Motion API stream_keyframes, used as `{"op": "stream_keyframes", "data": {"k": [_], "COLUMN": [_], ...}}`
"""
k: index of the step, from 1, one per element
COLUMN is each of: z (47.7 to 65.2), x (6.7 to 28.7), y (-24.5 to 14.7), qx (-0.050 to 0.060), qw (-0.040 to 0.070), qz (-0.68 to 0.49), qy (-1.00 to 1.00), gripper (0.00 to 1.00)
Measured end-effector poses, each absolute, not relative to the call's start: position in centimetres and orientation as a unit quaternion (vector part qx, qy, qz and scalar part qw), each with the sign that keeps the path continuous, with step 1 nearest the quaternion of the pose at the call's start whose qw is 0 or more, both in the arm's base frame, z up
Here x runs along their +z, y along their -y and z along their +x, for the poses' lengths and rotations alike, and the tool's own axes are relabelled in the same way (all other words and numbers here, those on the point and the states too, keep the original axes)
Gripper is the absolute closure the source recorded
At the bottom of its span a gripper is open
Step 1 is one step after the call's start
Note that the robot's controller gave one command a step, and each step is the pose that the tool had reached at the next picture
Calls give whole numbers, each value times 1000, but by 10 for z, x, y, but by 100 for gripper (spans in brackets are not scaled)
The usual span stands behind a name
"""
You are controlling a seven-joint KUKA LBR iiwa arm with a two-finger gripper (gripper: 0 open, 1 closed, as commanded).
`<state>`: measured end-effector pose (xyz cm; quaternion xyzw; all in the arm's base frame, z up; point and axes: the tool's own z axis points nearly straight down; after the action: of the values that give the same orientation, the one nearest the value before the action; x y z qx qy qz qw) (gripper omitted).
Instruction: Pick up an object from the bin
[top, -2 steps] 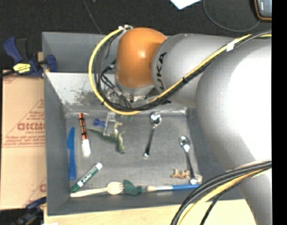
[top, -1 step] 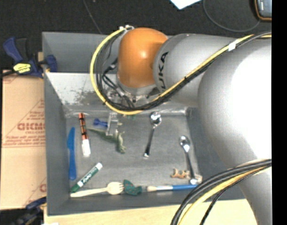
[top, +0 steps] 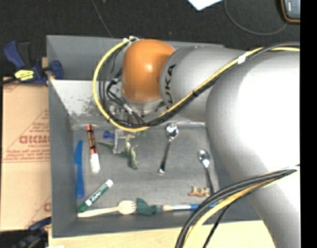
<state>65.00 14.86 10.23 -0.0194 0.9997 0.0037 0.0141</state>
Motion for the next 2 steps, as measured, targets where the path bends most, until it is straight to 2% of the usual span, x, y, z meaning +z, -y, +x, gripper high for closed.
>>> {"op": "stream_keyframes", "data": {"k": [1,2], "z": [648,624], "x": [95,200], "y": [-167,-146], "qx": [2,5], "qw": [16,18], "qz": [-13,51], "qy": [-1000,-999], "gripper": [0,0]}}
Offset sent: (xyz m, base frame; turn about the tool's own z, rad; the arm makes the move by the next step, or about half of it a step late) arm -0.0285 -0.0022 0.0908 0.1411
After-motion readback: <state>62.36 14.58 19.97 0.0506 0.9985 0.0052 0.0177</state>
